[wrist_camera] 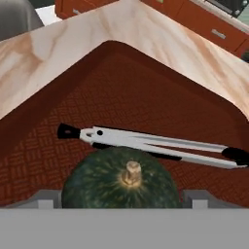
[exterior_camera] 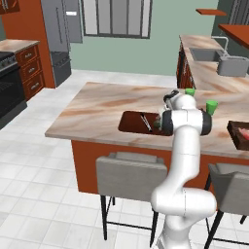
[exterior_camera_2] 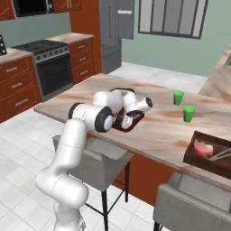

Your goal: Gather the squash and potato from the fridge and place them on a tray on the dining counter. Then gather the chicken drumstick and steak from the fridge and place them on the other tray.

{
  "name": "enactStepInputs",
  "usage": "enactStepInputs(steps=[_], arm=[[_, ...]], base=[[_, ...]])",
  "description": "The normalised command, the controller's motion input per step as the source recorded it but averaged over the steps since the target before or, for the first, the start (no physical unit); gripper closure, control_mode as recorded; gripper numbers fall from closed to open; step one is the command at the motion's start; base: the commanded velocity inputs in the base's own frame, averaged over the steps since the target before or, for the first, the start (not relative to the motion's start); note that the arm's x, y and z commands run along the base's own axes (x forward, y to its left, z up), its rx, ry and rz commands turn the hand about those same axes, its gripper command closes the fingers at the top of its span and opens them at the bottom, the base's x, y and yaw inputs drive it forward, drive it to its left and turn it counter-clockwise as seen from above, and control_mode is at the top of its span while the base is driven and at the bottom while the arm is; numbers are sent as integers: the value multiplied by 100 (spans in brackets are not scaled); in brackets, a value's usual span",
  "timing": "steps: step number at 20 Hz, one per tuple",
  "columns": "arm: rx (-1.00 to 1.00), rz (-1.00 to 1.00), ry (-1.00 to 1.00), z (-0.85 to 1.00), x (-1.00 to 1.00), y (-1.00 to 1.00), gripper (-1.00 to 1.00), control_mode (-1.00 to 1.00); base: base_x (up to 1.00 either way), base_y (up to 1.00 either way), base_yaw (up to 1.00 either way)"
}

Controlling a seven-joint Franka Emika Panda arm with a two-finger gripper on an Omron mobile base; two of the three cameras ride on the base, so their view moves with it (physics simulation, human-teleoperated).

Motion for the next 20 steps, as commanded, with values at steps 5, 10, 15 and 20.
enactStepInputs(steps=[5,10,15,20], arm=[[0,-18,-29,0,0,0,-100,-100],[3,-15,-32,18,-48,2,-100,-100],[10,-1,-9,78,-76,14,-100,-100],[1,3,6,100,-31,36,-100,-100]], base=[[0,0,0],[0,0,0],[0,0,0],[0,0,0]])
